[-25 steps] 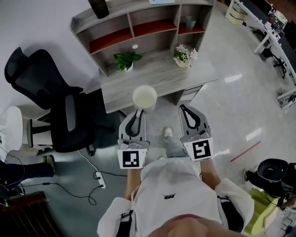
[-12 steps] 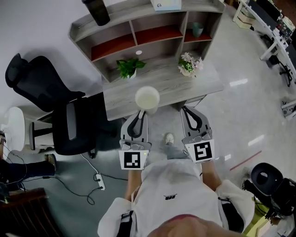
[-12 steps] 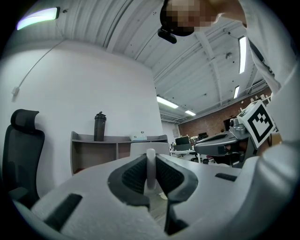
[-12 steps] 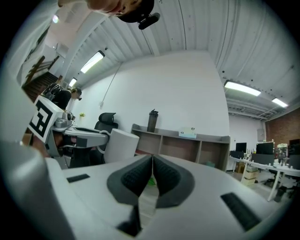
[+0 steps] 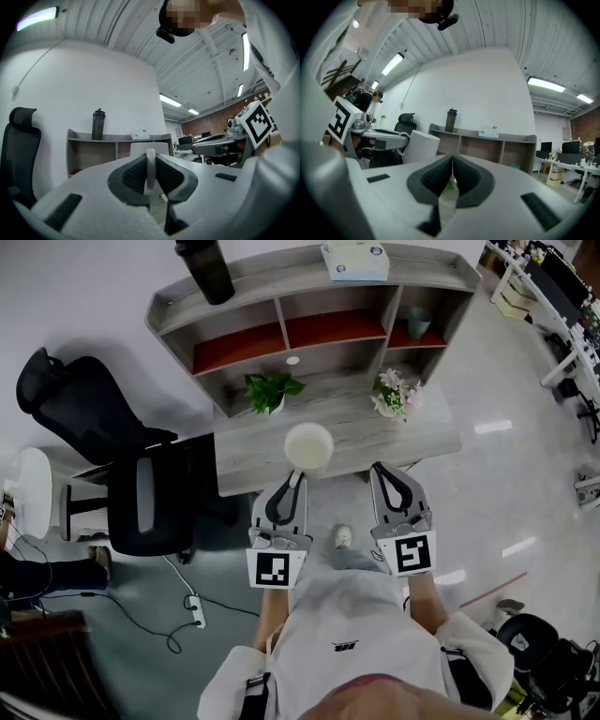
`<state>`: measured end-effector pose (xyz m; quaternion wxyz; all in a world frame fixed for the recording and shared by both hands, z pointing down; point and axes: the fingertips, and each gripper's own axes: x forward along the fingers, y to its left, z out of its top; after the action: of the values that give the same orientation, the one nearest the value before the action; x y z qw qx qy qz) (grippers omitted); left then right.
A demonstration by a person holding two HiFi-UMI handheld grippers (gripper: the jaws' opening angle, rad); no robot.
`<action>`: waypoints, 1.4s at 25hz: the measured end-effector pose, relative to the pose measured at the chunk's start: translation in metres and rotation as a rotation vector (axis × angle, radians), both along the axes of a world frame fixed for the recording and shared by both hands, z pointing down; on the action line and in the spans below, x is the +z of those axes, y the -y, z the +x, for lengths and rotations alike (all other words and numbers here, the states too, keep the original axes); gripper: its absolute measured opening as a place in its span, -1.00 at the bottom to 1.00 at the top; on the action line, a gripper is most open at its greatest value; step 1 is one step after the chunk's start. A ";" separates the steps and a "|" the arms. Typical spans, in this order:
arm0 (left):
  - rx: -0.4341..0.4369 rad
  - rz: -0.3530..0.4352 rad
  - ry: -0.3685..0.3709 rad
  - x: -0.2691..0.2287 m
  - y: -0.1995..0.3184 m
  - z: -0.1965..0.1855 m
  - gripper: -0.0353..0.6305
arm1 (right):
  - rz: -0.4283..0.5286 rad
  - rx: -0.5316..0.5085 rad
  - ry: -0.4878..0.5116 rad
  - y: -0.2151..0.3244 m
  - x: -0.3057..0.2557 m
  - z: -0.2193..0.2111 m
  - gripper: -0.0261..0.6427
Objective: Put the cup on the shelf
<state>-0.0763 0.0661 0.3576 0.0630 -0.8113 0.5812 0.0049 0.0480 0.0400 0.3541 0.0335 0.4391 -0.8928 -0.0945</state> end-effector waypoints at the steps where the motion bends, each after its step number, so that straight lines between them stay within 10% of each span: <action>1: 0.000 -0.003 -0.001 0.001 0.003 0.001 -0.74 | -0.002 -0.001 0.002 0.004 0.001 0.001 -0.83; 35: -0.060 -0.019 0.017 0.011 0.095 0.021 -0.74 | -0.022 -0.063 -0.005 0.101 0.013 0.016 -0.83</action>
<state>-0.0551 -0.0285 0.3686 0.0603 -0.7940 0.6048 -0.0096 0.0642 -0.0608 0.3670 0.0377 0.4100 -0.9071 -0.0870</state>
